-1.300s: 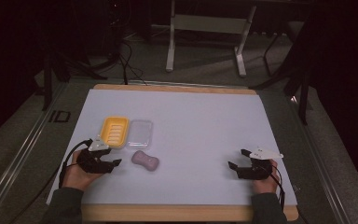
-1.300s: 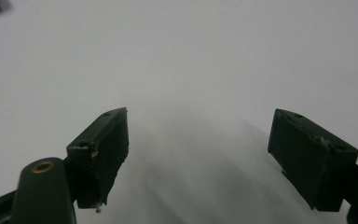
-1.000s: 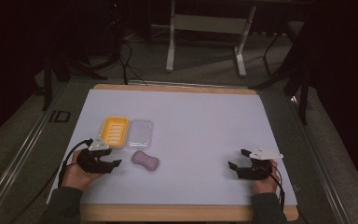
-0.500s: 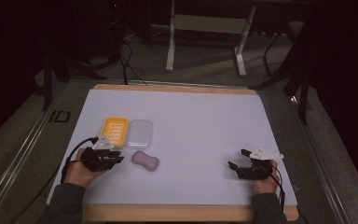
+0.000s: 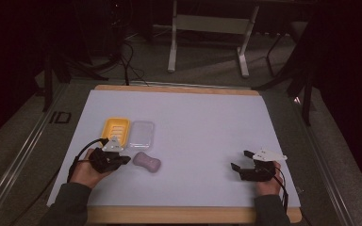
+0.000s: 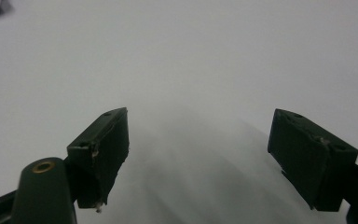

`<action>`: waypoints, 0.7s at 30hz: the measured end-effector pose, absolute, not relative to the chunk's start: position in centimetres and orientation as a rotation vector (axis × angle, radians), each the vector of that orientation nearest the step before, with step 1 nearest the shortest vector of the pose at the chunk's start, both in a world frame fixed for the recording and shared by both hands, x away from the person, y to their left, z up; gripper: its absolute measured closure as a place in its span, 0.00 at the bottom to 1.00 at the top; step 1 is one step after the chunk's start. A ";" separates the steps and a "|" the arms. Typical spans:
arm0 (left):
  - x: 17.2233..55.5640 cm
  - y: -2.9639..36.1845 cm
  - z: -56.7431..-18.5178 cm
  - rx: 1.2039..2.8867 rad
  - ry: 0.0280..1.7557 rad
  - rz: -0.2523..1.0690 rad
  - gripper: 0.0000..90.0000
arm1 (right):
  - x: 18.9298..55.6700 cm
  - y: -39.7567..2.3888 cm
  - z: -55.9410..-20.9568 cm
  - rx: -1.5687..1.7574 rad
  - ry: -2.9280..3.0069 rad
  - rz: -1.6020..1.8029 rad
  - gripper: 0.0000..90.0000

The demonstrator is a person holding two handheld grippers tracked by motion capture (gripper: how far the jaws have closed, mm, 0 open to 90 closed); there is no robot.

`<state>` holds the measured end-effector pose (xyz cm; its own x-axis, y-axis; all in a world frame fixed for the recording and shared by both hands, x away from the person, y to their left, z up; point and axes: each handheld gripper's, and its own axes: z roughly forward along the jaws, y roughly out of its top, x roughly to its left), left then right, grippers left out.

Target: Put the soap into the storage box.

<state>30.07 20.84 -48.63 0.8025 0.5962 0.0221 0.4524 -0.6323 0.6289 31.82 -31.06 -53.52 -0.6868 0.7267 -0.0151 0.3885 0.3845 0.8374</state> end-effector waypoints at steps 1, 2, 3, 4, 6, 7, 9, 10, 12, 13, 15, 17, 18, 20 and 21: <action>30.0 20.7 -48.6 2.361 0.766 0.299 1.00 | 31.8 -31.1 -53.5 0.967 2.268 1.219 0.22; 30.0 20.6 -48.6 2.360 0.763 0.297 1.00 | 31.8 -31.1 -53.5 0.965 2.268 1.219 0.22; 30.0 20.4 -48.7 2.362 0.757 0.289 1.00 | 31.8 -31.1 -53.5 0.965 2.269 1.219 0.22; 30.0 20.3 -48.7 2.363 0.755 0.287 1.00 | 31.8 -31.1 -53.5 0.965 2.269 1.218 0.22; 29.9 20.0 -48.8 2.367 0.746 0.281 1.00 | 31.9 -31.0 -53.5 0.963 2.271 1.216 0.22; 29.9 19.9 -48.8 2.368 0.742 0.277 1.00 | 31.9 -31.0 -53.5 0.963 2.271 1.216 0.22; 29.9 19.7 -48.9 2.370 0.733 0.268 1.00 | 31.9 -31.0 -53.5 0.963 2.271 1.216 0.22; 29.9 19.6 -49.0 2.372 0.727 0.262 1.00 | 31.9 -31.0 -53.5 0.963 2.271 1.216 0.22; 29.8 19.2 -49.0 2.376 0.714 0.257 1.00 | 31.9 -31.0 -53.5 0.965 2.272 1.216 0.22; 29.8 19.1 -49.0 2.380 0.708 0.255 1.00 | 31.9 -31.0 -53.5 0.965 2.271 1.216 0.22; 29.8 18.9 -49.0 2.385 0.699 0.248 1.00 | 31.9 -31.0 -53.5 0.965 2.271 1.216 0.22; 29.8 18.6 -49.1 2.387 0.692 0.243 1.00 | 31.9 -31.0 -53.5 0.966 2.271 1.216 0.22; 29.9 18.5 -49.1 2.390 0.691 0.239 1.00 | 31.9 -31.0 -53.5 0.967 2.271 1.217 0.22; 29.9 18.2 -49.2 2.393 0.683 0.233 1.00 | 31.9 -31.1 -53.5 0.968 2.271 1.217 0.22; 29.9 18.1 -49.2 2.396 0.677 0.231 1.00 | 31.9 -31.1 -53.5 0.969 2.271 1.218 0.22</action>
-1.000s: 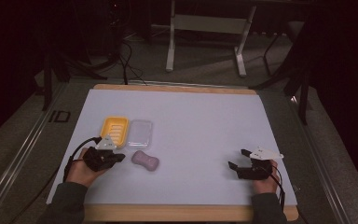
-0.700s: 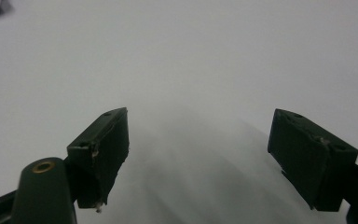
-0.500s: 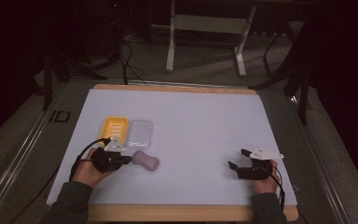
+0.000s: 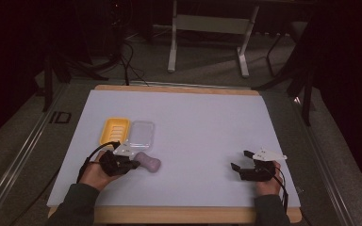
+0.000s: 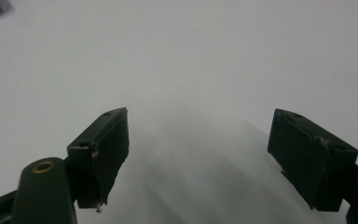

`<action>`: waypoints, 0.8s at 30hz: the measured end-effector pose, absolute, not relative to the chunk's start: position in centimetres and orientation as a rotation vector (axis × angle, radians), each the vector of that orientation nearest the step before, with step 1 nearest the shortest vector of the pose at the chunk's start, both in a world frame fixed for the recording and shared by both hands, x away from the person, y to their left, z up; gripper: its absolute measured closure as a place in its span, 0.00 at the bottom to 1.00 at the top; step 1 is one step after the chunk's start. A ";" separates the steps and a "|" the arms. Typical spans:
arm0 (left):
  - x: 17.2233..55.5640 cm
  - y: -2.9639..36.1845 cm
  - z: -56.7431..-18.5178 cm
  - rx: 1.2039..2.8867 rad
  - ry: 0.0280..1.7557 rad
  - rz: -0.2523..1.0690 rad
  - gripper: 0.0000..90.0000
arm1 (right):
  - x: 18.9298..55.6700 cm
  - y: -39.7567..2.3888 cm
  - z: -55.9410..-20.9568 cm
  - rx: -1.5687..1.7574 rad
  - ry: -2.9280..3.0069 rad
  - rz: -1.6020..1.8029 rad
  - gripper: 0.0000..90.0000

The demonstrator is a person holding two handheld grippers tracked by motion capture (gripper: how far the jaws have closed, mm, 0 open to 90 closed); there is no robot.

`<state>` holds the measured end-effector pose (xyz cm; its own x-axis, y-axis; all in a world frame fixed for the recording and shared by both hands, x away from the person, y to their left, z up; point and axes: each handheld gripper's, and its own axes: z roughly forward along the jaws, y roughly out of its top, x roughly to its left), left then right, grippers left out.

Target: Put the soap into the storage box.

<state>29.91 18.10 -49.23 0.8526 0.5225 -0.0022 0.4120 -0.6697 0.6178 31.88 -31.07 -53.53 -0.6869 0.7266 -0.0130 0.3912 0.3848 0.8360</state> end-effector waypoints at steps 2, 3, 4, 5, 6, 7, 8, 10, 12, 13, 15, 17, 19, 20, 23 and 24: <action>29.9 17.8 -49.3 2.399 0.670 0.223 1.00 | 31.9 -31.1 -53.5 0.972 2.271 1.218 0.22; 29.9 17.7 -49.4 2.400 0.664 0.221 1.00 | 31.9 -31.1 -53.5 0.972 2.271 1.218 0.22; 29.9 17.6 -49.4 2.403 0.663 0.217 1.00 | 31.9 -31.1 -53.5 0.973 2.271 1.218 0.22; 29.9 17.5 -49.5 2.404 0.659 0.215 1.00 | 31.9 -31.1 -53.5 0.973 2.271 1.218 0.22; 29.9 17.4 -49.5 2.404 0.658 0.211 1.00 | 31.9 -31.1 -53.5 0.972 2.271 1.217 0.22; 29.9 17.3 -49.6 2.405 0.654 0.206 1.00 | 31.9 -31.1 -53.5 0.973 2.271 1.217 0.22; 29.9 17.2 -49.6 2.407 0.649 0.203 1.00 | 31.9 -31.0 -53.5 0.974 2.272 1.216 0.22; 29.9 16.9 -49.8 2.416 0.637 0.195 1.00 | 31.9 -31.0 -53.5 0.976 2.272 1.215 0.22; 29.8 16.6 -49.9 2.424 0.625 0.186 1.00 | 31.9 -31.1 -53.5 0.975 2.273 1.214 0.22; 29.8 16.5 -50.0 2.425 0.623 0.181 1.00 | 31.9 -31.1 -53.5 0.973 2.274 1.214 0.22; 29.8 16.2 -50.2 2.435 0.607 0.172 1.00 | 32.0 -31.1 -53.5 0.972 2.274 1.213 0.22; 29.7 15.9 -50.3 2.443 0.597 0.164 1.00 | 31.9 -31.1 -53.5 0.978 2.275 1.214 0.22; 29.7 15.7 -50.5 2.445 0.590 0.155 1.00 | 32.0 -31.1 -53.5 0.981 2.275 1.214 0.22; 29.7 15.5 -50.6 2.447 0.588 0.153 1.00 | 32.0 -31.1 -53.5 0.983 2.274 1.214 0.22; 29.7 15.2 -50.8 2.462 0.571 0.140 1.00 | 32.0 -31.1 -53.5 0.985 2.274 1.215 0.22; 29.7 15.0 -50.9 2.467 0.566 0.140 1.00 | 32.0 -31.1 -53.5 0.986 2.274 1.216 0.22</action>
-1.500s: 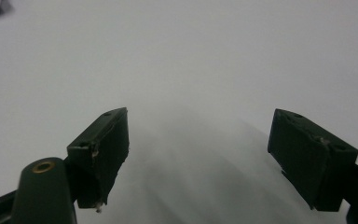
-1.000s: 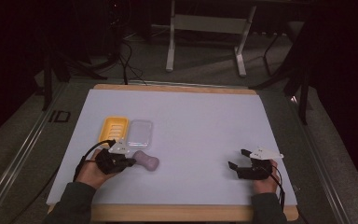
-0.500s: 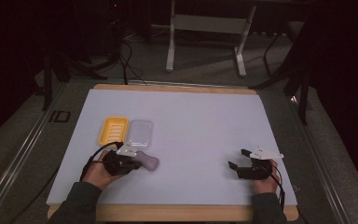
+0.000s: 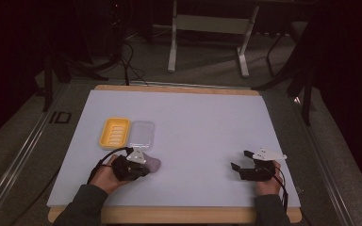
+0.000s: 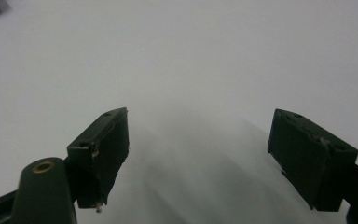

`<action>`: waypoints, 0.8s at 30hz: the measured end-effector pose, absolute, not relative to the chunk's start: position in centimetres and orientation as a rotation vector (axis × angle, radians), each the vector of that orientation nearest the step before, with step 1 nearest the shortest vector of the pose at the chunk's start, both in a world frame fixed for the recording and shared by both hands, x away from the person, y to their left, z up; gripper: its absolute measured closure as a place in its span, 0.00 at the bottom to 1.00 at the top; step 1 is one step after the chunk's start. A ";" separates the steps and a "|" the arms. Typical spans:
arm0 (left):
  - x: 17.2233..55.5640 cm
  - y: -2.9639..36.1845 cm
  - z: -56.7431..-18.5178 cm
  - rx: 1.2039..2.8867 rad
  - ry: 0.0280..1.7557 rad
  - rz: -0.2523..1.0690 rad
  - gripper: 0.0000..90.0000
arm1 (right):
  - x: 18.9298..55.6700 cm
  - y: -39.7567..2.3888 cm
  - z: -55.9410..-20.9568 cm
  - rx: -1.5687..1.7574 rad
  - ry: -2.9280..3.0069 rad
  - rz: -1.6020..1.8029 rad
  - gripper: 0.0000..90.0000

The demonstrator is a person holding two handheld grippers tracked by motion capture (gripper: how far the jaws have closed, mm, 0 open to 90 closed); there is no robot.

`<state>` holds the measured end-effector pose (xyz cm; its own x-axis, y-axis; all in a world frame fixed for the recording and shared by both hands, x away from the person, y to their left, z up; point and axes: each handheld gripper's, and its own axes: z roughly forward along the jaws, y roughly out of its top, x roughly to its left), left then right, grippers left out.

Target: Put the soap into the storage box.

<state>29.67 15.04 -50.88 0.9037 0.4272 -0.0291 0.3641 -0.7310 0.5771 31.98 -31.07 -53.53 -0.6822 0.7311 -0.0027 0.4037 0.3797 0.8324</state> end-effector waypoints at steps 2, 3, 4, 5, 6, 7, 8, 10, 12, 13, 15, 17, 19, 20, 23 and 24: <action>29.7 14.8 -51.0 2.477 0.556 0.137 1.00 | 32.0 -31.1 -53.5 0.988 2.273 1.218 0.22; 29.7 14.7 -51.1 2.481 0.552 0.135 1.00 | 32.0 -31.1 -53.5 0.988 2.272 1.218 0.22; 29.6 14.6 -51.1 2.484 0.549 0.133 1.00 | 32.0 -31.1 -53.5 0.986 2.272 1.219 0.22; 29.6 14.6 -51.1 2.484 0.549 0.133 1.00 | 32.0 -31.1 -53.5 0.986 2.272 1.219 0.22; 29.6 14.4 -51.2 2.488 0.542 0.132 1.00 | 32.0 -31.1 -53.5 0.985 2.272 1.219 0.22; 29.6 14.3 -51.3 2.492 0.540 0.131 1.00 | 32.0 -31.1 -53.5 0.985 2.272 1.219 0.22; 29.7 14.1 -51.3 2.496 0.538 0.131 1.00 | 32.0 -31.1 -53.5 0.985 2.271 1.220 0.22; 29.7 13.9 -51.4 2.506 0.530 0.133 1.00 | 32.0 -31.1 -53.5 0.985 2.271 1.220 0.22; 29.8 13.6 -51.5 2.506 0.529 0.132 1.00 | 32.0 -31.1 -53.5 0.986 2.272 1.219 0.22; 29.8 13.5 -51.5 2.507 0.528 0.136 1.00 | 32.0 -31.1 -53.5 0.986 2.272 1.219 0.22; 29.9 13.2 -51.5 2.508 0.527 0.140 1.00 | 32.0 -31.1 -53.5 0.984 2.271 1.221 0.22; 30.1 13.0 -51.4 2.515 0.527 0.148 1.00 | 32.0 -31.2 -53.5 0.984 2.271 1.223 0.22; 30.4 12.7 -51.4 2.510 0.544 0.158 1.00 | 32.0 -31.2 -53.5 0.986 2.270 1.225 0.22; 30.5 12.6 -51.3 2.510 0.549 0.164 1.00 | 32.0 -31.1 -53.5 0.985 2.271 1.224 0.22; 31.0 12.3 -51.3 2.511 0.574 0.175 0.99 | 32.0 -31.1 -53.5 0.985 2.271 1.222 0.22; 31.2 12.3 -51.3 2.512 0.577 0.176 0.98 | 32.0 -31.1 -53.5 0.983 2.271 1.222 0.22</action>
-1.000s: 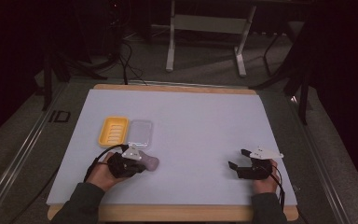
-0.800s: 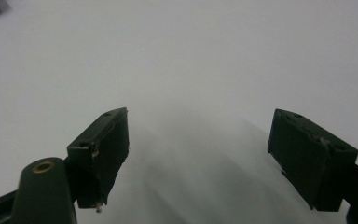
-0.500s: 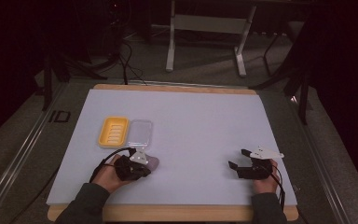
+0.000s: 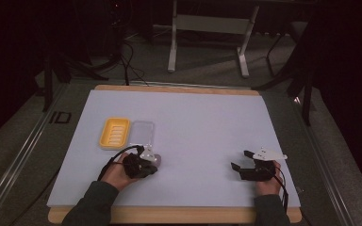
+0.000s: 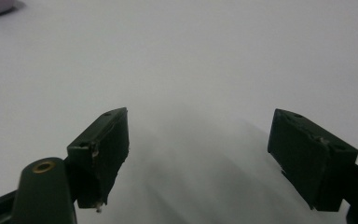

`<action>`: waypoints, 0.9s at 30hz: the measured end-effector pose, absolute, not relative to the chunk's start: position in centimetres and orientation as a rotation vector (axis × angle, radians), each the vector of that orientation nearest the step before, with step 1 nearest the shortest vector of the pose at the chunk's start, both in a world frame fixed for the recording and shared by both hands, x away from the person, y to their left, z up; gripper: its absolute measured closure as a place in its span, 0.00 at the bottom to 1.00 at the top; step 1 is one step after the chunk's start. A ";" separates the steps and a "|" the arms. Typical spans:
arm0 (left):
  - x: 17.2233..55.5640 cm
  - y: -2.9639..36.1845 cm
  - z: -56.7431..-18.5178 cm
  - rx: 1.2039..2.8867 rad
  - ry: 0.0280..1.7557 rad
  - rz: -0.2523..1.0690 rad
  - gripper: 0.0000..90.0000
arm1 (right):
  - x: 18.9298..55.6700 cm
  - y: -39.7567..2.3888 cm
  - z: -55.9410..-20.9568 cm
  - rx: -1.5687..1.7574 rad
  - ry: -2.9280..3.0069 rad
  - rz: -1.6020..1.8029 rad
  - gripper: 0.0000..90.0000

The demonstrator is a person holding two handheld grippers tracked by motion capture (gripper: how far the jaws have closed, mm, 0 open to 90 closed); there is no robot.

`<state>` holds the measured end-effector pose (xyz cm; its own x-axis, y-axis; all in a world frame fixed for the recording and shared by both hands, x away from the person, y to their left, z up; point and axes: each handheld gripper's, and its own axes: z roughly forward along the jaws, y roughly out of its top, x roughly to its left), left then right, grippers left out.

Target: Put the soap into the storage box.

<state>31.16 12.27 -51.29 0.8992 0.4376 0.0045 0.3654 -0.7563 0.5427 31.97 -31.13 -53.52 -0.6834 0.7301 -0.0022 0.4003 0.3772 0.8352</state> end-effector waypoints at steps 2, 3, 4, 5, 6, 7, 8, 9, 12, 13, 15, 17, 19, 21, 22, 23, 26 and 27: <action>31.5 12.1 -51.3 2.511 0.596 0.181 0.98 | 32.0 -31.1 -53.5 0.982 2.271 1.222 0.22; 31.6 12.1 -51.4 2.508 0.605 0.178 0.98 | 32.0 -31.1 -53.5 0.982 2.271 1.222 0.22; 31.7 12.0 -51.4 2.508 0.608 0.177 0.98 | 32.0 -31.1 -53.5 0.982 2.271 1.221 0.22; 31.8 12.0 -51.3 2.509 0.612 0.174 0.97 | 32.0 -31.1 -53.5 0.983 2.271 1.221 0.22; 31.8 12.0 -51.3 2.510 0.613 0.172 0.97 | 32.0 -31.1 -53.5 0.983 2.271 1.222 0.22; 31.9 12.0 -51.2 2.510 0.611 0.166 0.97 | 32.0 -31.1 -53.5 0.982 2.271 1.222 0.22; 31.9 12.0 -51.1 2.502 0.606 0.149 0.96 | 32.0 -31.1 -53.5 0.982 2.271 1.223 0.22; 31.9 12.1 -50.9 2.496 0.596 0.137 0.95 | 32.0 -31.1 -53.5 0.981 2.270 1.224 0.22; 31.8 12.2 -50.2 2.485 0.575 0.139 0.93 | 31.9 -31.1 -53.5 0.980 2.270 1.223 0.22; 31.8 12.3 -50.0 2.481 0.576 0.139 0.92 | 31.9 -31.1 -53.5 0.981 2.270 1.223 0.22; 32.0 12.5 -49.5 2.486 0.569 0.145 0.90 | 31.9 -31.1 -53.5 0.981 2.270 1.224 0.22; 32.1 12.7 -49.1 2.485 0.568 0.148 0.87 | 31.9 -31.1 -53.5 0.981 2.271 1.222 0.22; 32.3 12.8 -48.7 2.488 0.566 0.152 0.82 | 31.9 -31.1 -53.5 0.981 2.271 1.221 0.22; 32.4 12.9 -48.4 2.492 0.562 0.161 0.78 | 31.9 -31.1 -53.5 0.981 2.271 1.221 0.22; 32.5 13.0 -48.2 2.497 0.560 0.161 0.75 | 31.9 -31.1 -53.5 0.981 2.271 1.222 0.22; 32.6 13.0 -48.1 2.500 0.562 0.163 0.72 | 31.9 -31.1 -53.5 0.981 2.271 1.222 0.22; 33.0 13.3 -47.8 2.511 0.575 0.169 0.65 | 31.9 -31.2 -53.5 0.982 2.270 1.223 0.22; 33.2 13.4 -47.7 2.510 0.584 0.170 0.62 | 31.9 -31.2 -53.5 0.982 2.270 1.223 0.22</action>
